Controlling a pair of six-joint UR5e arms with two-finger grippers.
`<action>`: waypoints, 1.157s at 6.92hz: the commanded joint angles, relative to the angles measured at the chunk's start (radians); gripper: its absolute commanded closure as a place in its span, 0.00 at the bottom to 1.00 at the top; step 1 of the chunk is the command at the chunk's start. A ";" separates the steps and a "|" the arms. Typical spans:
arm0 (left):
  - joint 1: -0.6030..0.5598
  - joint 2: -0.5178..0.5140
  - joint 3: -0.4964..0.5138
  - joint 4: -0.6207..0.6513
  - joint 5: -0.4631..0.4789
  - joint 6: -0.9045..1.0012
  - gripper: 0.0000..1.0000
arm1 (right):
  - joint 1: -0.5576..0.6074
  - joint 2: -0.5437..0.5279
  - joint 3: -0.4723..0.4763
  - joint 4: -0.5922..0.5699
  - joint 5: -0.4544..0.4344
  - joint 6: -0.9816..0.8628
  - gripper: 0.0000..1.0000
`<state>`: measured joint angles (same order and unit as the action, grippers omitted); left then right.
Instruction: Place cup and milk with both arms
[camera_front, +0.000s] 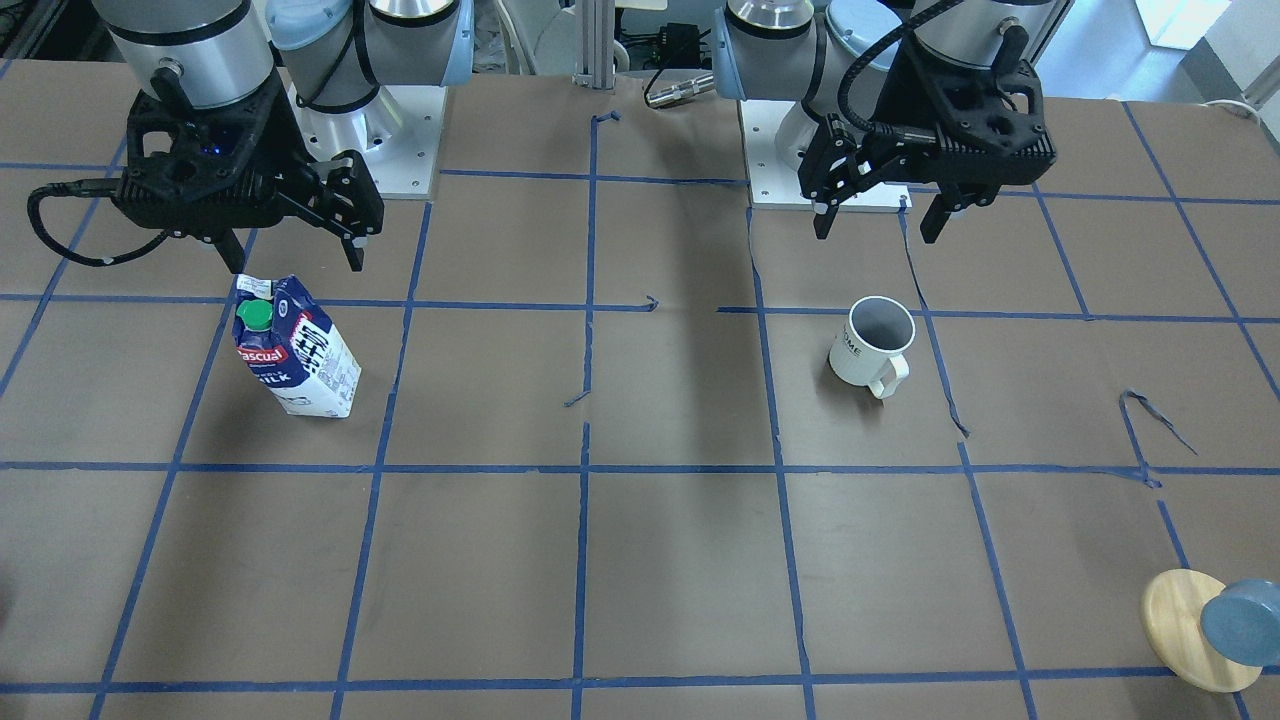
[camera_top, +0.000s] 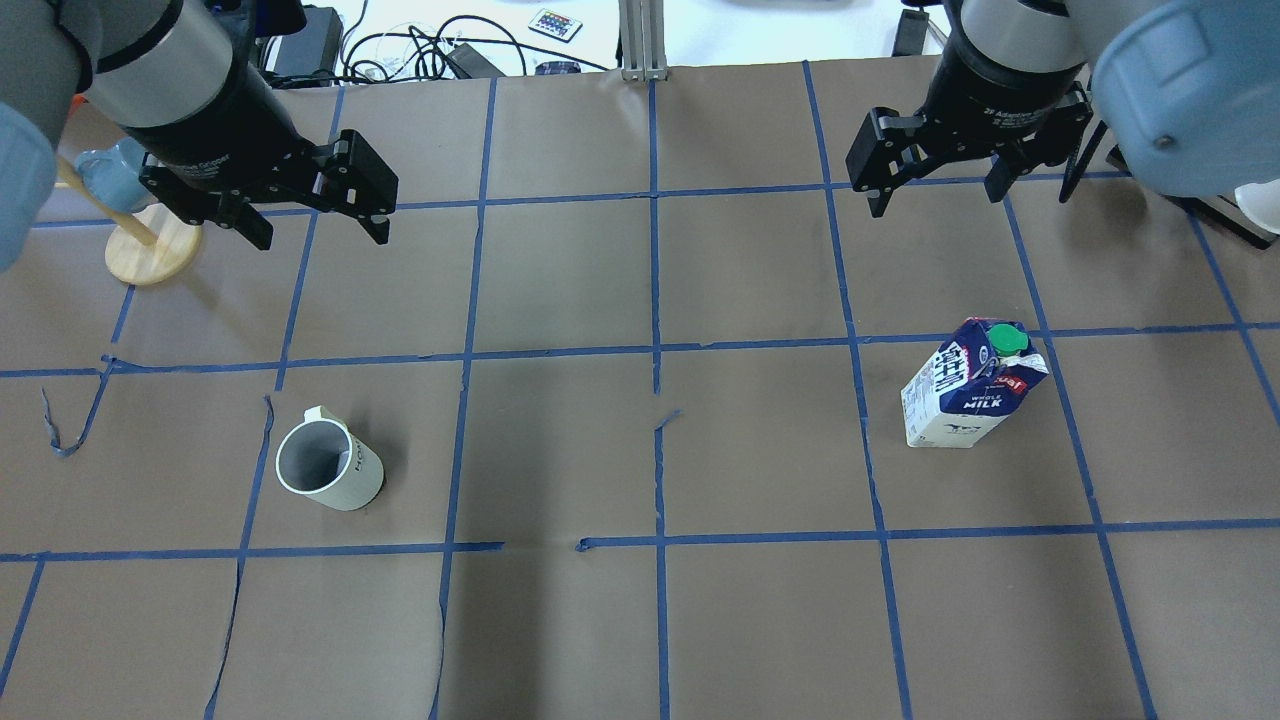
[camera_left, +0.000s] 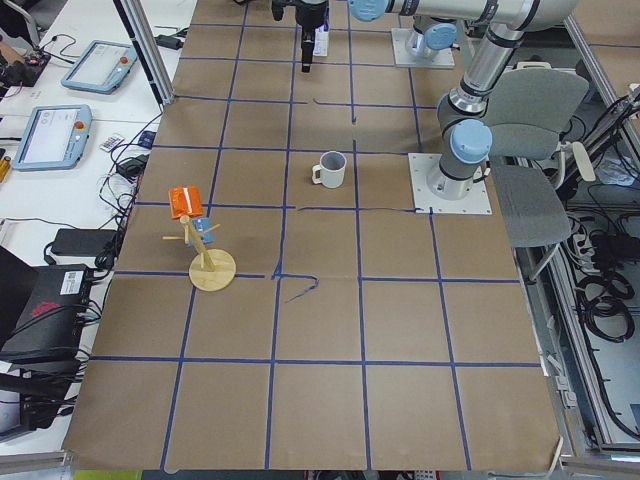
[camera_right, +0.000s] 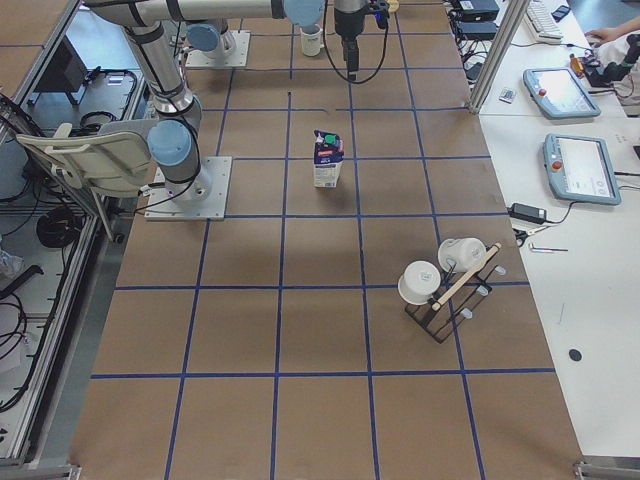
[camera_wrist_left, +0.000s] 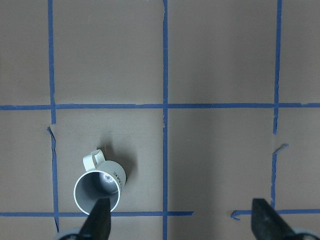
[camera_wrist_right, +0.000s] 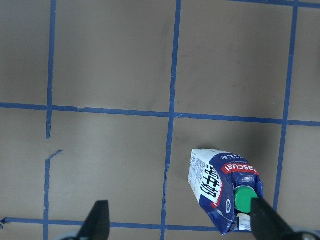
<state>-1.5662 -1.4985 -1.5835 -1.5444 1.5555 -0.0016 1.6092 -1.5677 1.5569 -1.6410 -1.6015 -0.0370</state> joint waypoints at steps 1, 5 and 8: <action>0.000 0.001 -0.004 -0.003 0.002 0.003 0.00 | 0.000 0.000 0.000 0.000 0.000 -0.001 0.01; 0.041 -0.017 -0.156 0.029 0.003 0.057 0.00 | -0.044 -0.023 0.089 0.003 -0.017 -0.018 0.05; 0.201 -0.022 -0.402 0.133 0.046 0.179 0.00 | -0.158 -0.028 0.254 -0.086 -0.020 -0.087 0.04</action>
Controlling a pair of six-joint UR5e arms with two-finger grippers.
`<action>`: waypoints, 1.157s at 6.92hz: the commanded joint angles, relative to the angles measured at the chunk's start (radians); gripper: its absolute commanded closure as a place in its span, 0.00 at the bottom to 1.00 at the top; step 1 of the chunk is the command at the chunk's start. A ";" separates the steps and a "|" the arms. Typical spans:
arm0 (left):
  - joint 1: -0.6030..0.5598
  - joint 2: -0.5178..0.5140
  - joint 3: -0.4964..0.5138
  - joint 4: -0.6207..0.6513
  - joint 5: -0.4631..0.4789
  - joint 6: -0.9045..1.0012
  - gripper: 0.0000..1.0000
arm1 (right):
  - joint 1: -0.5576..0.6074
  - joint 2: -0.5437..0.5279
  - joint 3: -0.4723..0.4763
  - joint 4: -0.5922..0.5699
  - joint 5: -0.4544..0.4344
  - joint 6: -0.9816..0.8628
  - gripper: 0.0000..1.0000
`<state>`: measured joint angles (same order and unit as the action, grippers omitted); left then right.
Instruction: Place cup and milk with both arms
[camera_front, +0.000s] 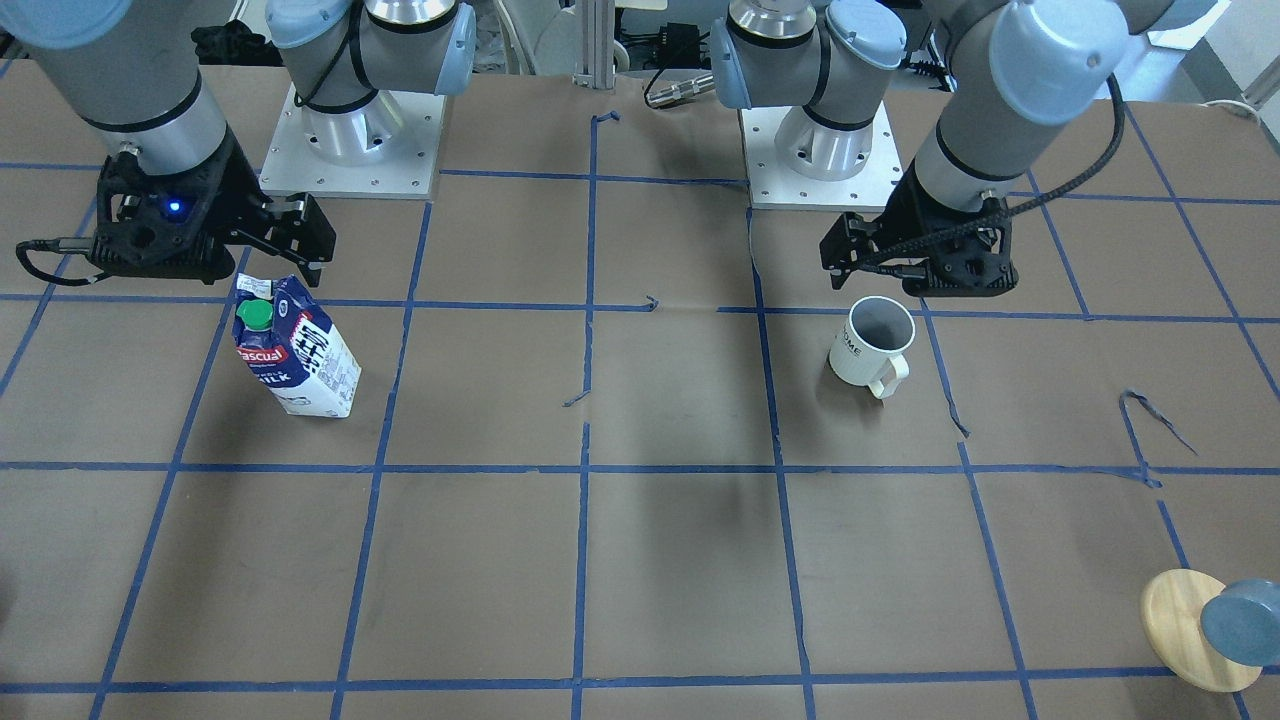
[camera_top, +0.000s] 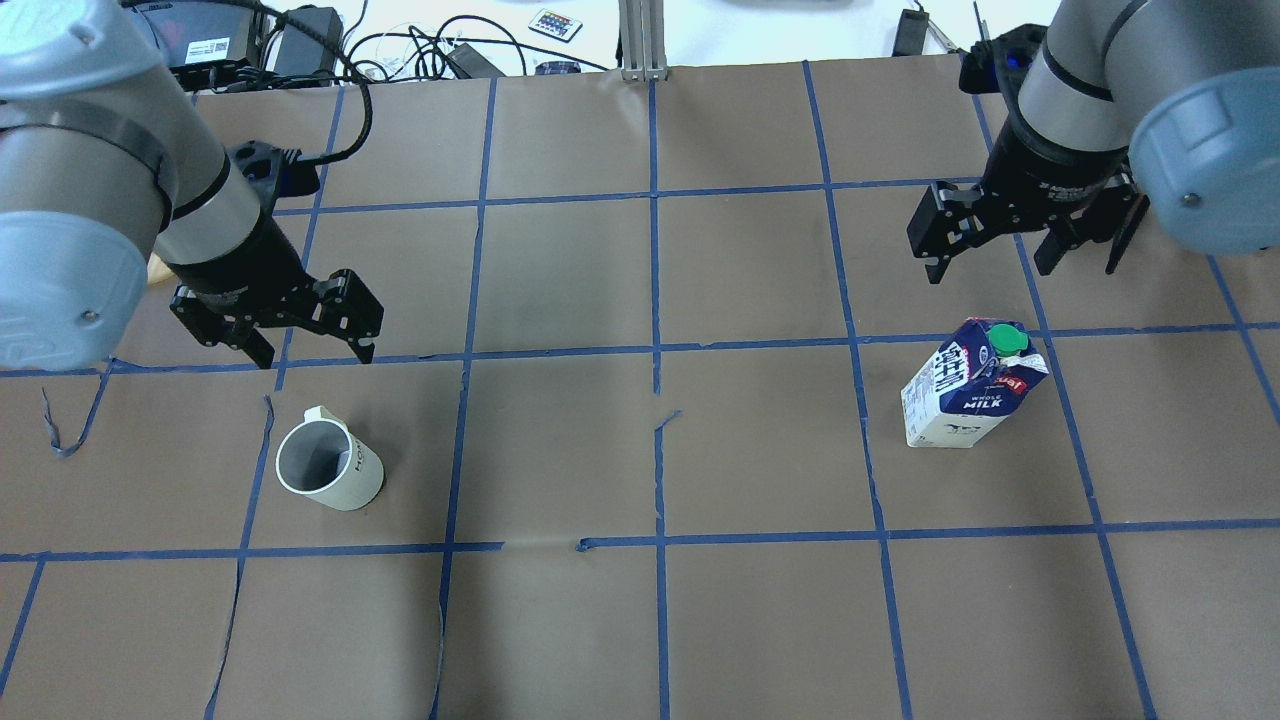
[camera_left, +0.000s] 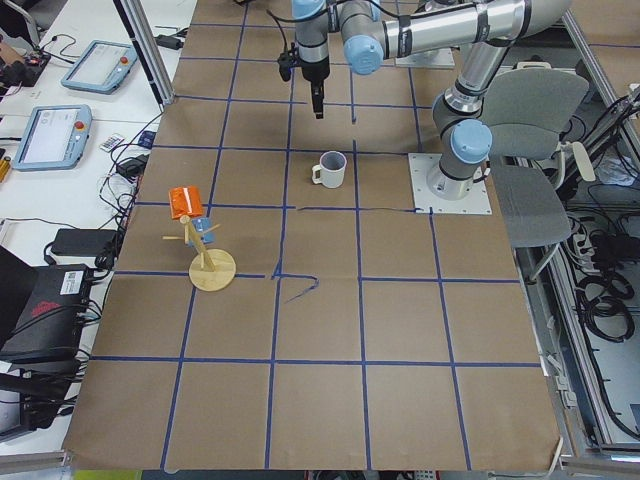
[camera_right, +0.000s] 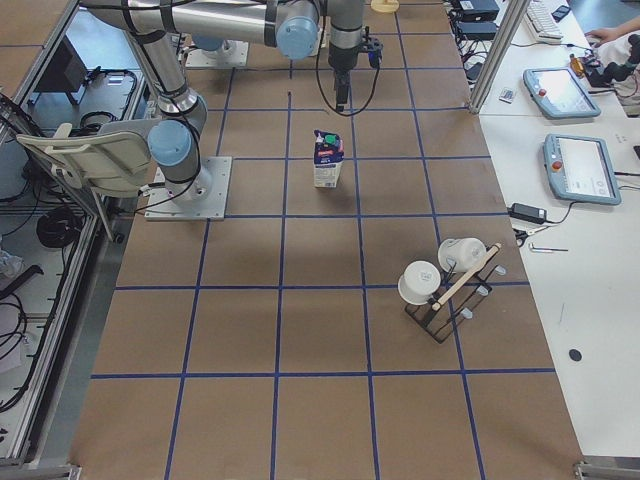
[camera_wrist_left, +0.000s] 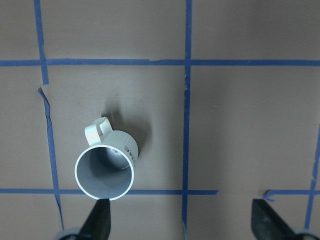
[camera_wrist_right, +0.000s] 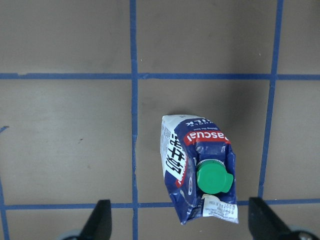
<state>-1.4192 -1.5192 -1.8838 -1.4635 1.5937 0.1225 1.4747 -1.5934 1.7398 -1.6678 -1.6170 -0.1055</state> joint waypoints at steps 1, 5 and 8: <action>0.054 0.001 -0.176 0.145 0.009 0.034 0.00 | -0.043 0.000 0.127 -0.148 -0.004 -0.072 0.03; 0.052 -0.038 -0.216 0.192 0.011 -0.027 0.00 | -0.157 0.001 0.296 -0.317 0.017 -0.109 0.01; 0.054 -0.105 -0.230 0.218 0.009 -0.027 0.15 | -0.149 0.010 0.299 -0.313 0.064 -0.024 0.04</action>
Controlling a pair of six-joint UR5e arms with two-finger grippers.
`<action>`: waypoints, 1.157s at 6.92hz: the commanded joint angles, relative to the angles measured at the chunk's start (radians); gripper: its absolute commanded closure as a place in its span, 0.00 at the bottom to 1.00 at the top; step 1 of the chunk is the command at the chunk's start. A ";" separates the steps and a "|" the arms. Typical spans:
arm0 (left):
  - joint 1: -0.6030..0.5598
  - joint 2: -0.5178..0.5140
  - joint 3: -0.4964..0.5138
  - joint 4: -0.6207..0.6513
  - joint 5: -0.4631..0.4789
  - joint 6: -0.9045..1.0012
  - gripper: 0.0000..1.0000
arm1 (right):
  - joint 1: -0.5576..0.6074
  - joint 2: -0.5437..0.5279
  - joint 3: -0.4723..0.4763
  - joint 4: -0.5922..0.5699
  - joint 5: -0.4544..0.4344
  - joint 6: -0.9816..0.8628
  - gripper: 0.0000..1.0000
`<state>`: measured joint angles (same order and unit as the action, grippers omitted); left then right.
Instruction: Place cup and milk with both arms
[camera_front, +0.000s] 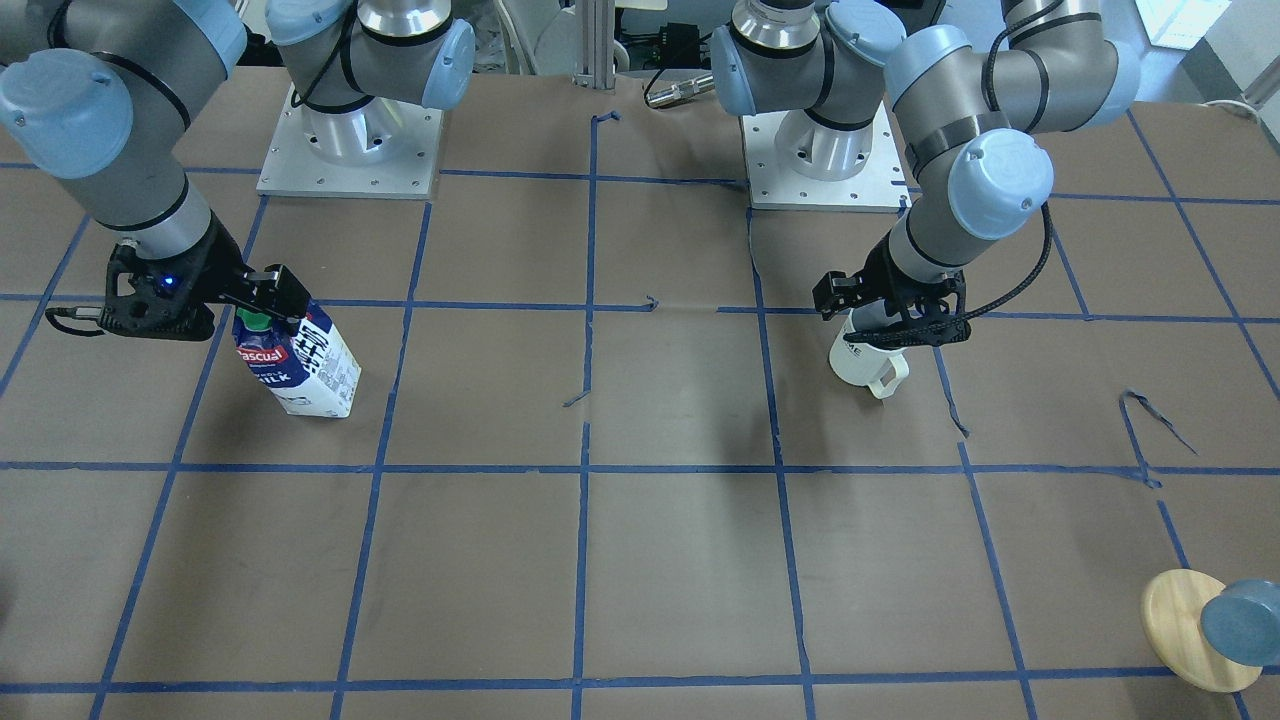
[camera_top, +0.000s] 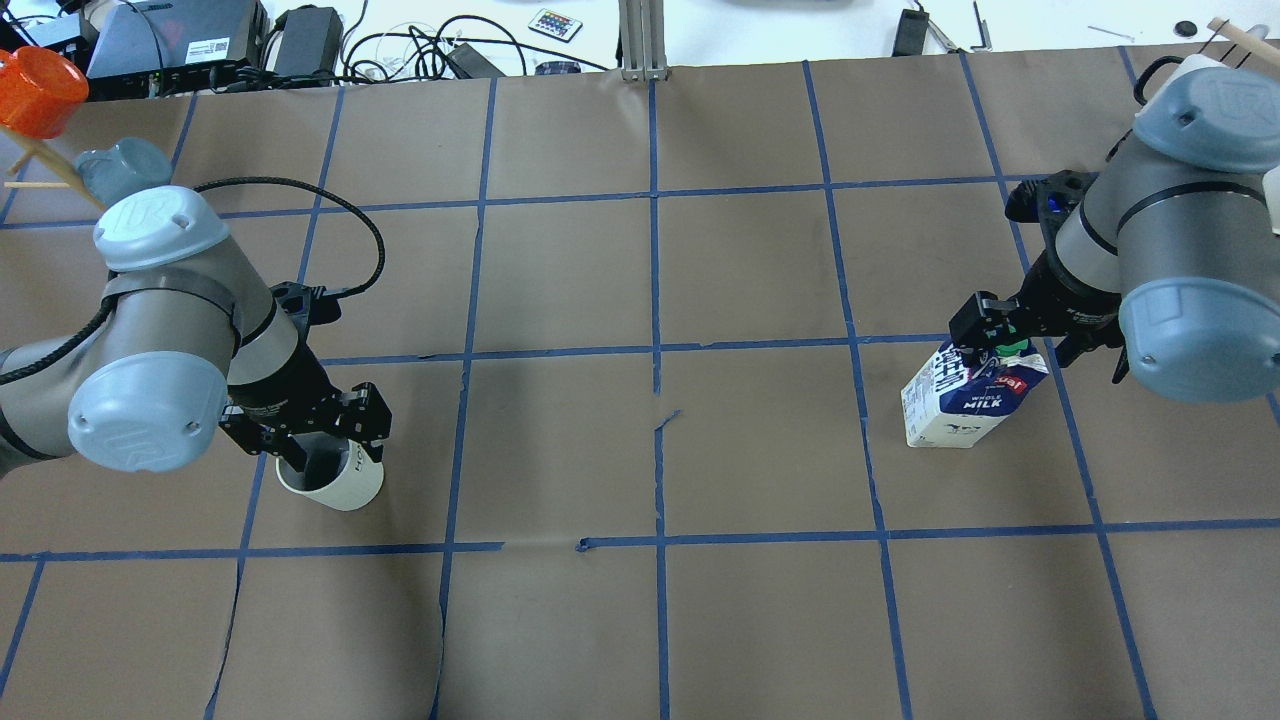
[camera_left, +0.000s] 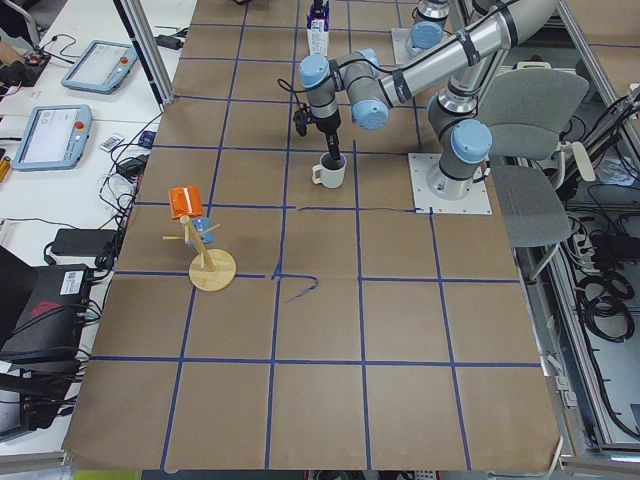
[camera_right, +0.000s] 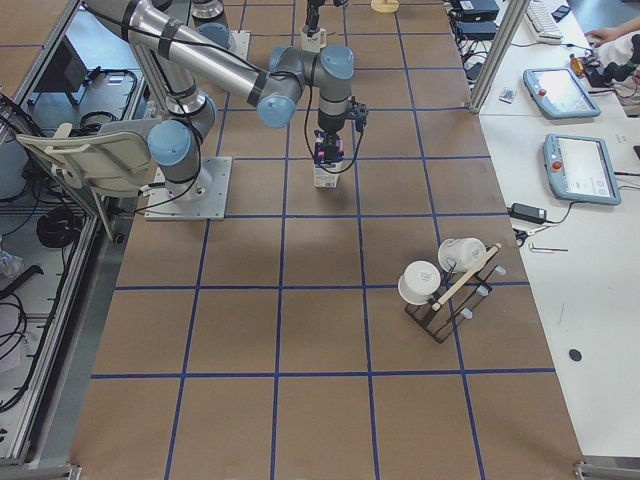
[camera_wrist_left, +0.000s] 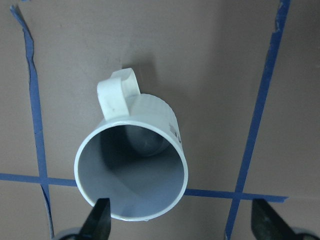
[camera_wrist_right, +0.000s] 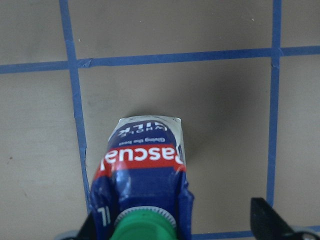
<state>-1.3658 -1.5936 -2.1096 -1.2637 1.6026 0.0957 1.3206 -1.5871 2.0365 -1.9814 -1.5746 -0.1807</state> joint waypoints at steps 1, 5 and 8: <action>0.001 -0.060 -0.004 0.051 0.000 -0.001 0.16 | 0.020 0.004 0.002 0.001 0.022 0.058 0.17; -0.001 -0.078 0.000 0.059 -0.001 -0.004 1.00 | 0.022 0.006 -0.005 0.004 0.019 0.055 0.55; -0.013 -0.080 0.072 0.061 -0.007 -0.055 1.00 | 0.040 0.009 -0.126 0.106 0.024 0.058 0.55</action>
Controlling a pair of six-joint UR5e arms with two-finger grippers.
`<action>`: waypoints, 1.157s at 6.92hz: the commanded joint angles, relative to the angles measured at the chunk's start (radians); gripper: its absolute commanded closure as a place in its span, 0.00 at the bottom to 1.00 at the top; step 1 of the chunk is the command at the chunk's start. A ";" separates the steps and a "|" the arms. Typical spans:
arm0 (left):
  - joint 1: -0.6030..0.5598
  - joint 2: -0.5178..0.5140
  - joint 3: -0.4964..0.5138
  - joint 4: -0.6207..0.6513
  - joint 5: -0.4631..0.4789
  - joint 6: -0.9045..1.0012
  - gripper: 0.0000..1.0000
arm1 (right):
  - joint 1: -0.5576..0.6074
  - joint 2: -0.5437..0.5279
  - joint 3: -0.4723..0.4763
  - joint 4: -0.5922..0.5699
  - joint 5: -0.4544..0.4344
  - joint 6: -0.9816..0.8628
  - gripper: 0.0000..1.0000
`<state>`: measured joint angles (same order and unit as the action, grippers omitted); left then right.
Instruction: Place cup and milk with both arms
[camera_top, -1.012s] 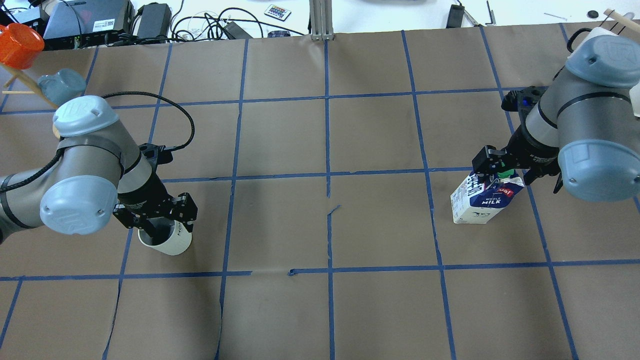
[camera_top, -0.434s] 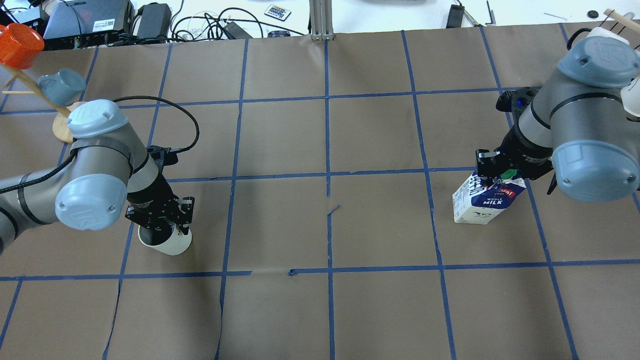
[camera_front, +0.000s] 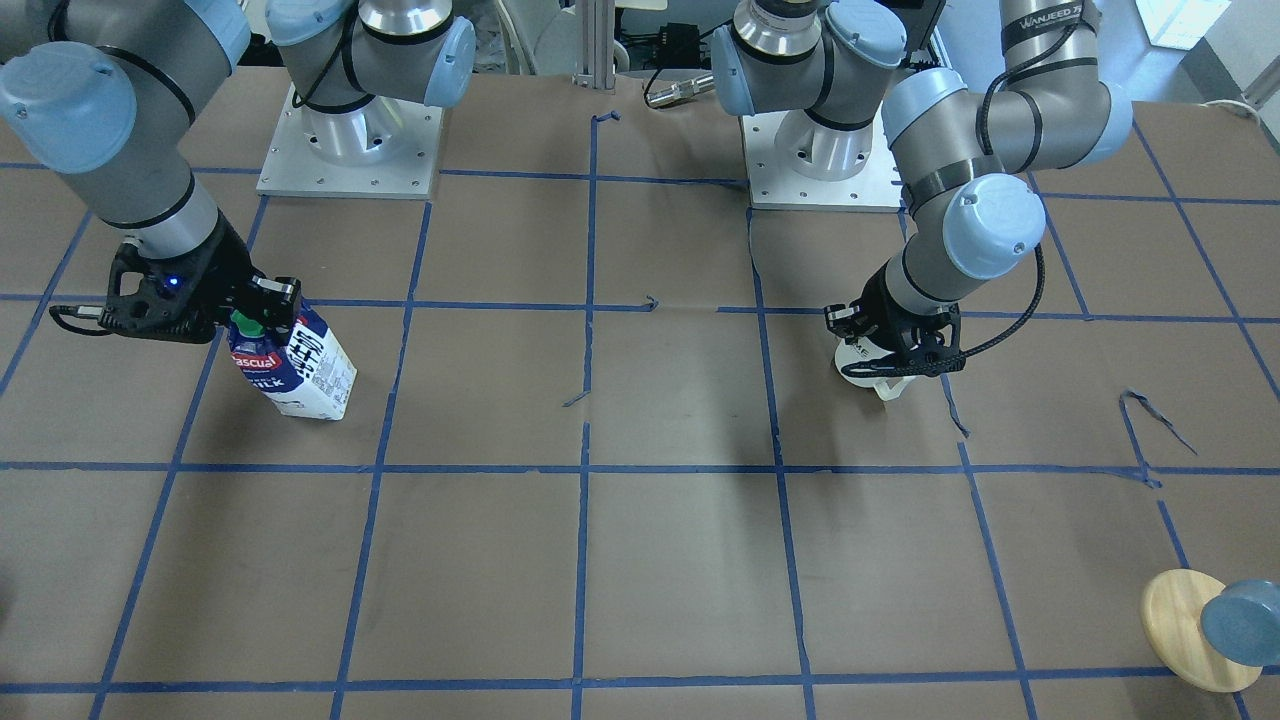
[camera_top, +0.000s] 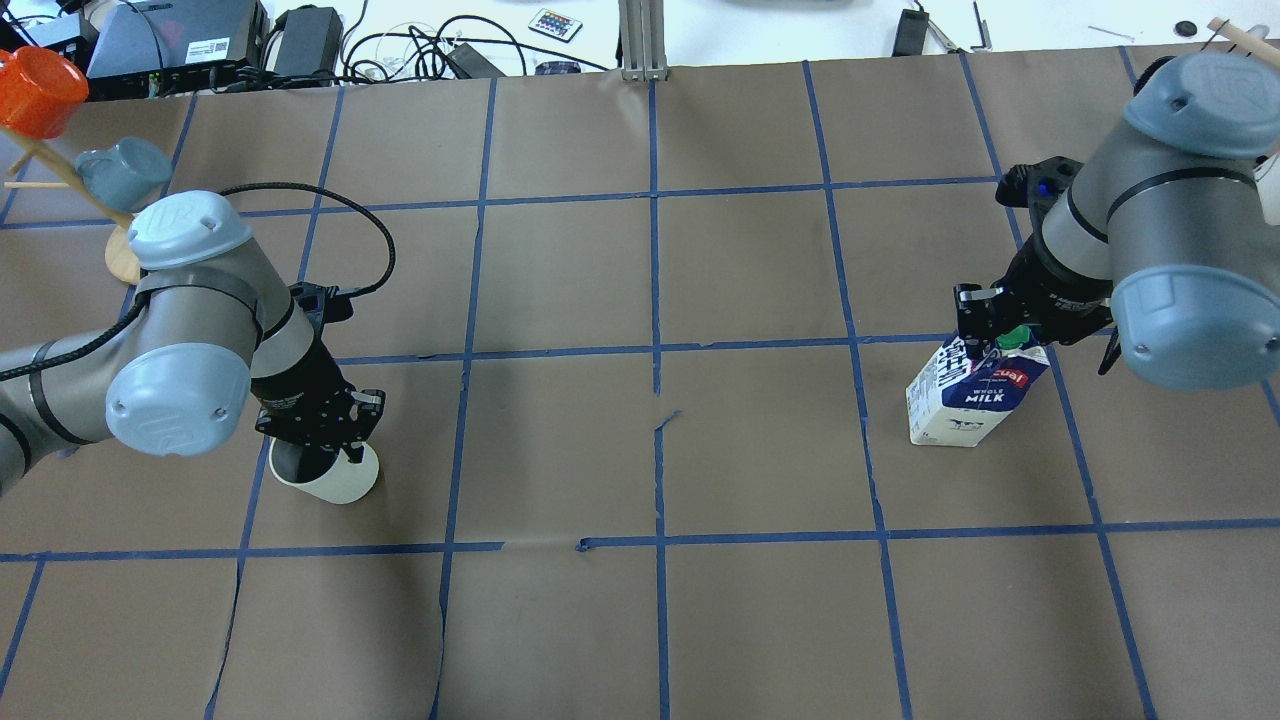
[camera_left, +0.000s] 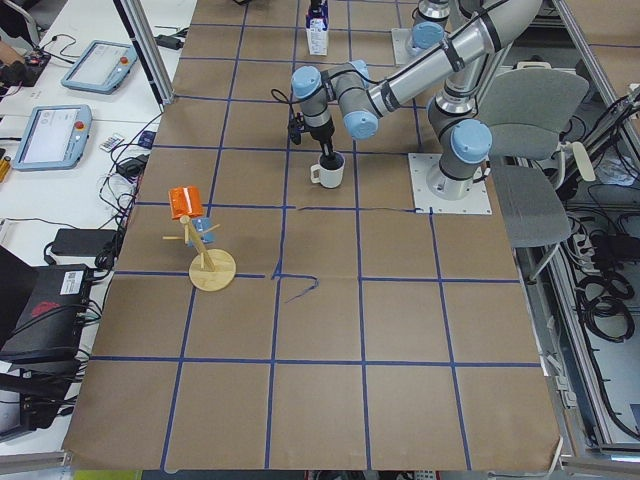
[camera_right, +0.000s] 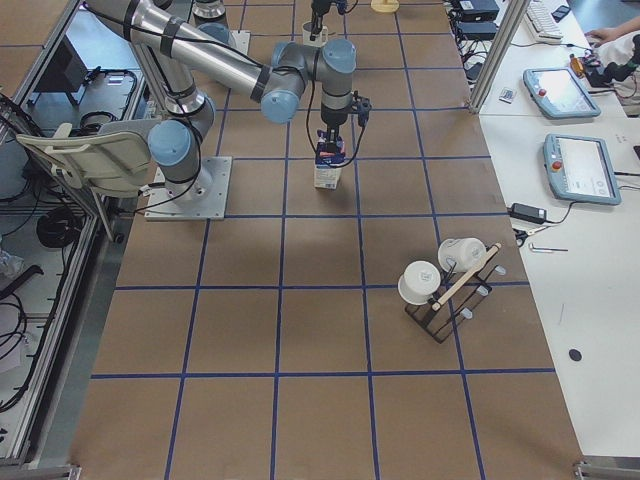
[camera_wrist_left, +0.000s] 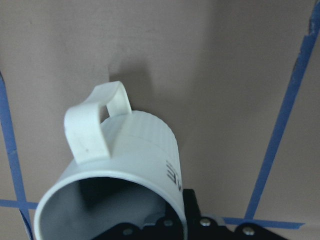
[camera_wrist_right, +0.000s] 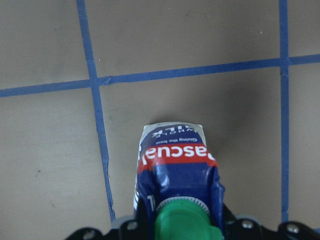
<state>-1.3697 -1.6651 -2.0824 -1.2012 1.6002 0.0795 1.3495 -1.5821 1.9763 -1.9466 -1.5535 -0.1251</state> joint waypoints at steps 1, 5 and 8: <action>-0.061 -0.019 0.117 -0.020 -0.014 -0.155 1.00 | 0.031 0.007 -0.112 0.109 0.003 0.005 0.56; -0.311 -0.119 0.247 -0.020 -0.167 -0.768 1.00 | 0.040 0.008 -0.146 0.173 0.004 0.005 0.85; -0.445 -0.182 0.300 0.020 -0.184 -0.923 1.00 | 0.092 0.039 -0.264 0.206 0.021 -0.002 0.86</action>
<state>-1.7700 -1.8139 -1.8067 -1.2003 1.4241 -0.8121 1.4174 -1.5624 1.7644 -1.7477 -1.5350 -0.1258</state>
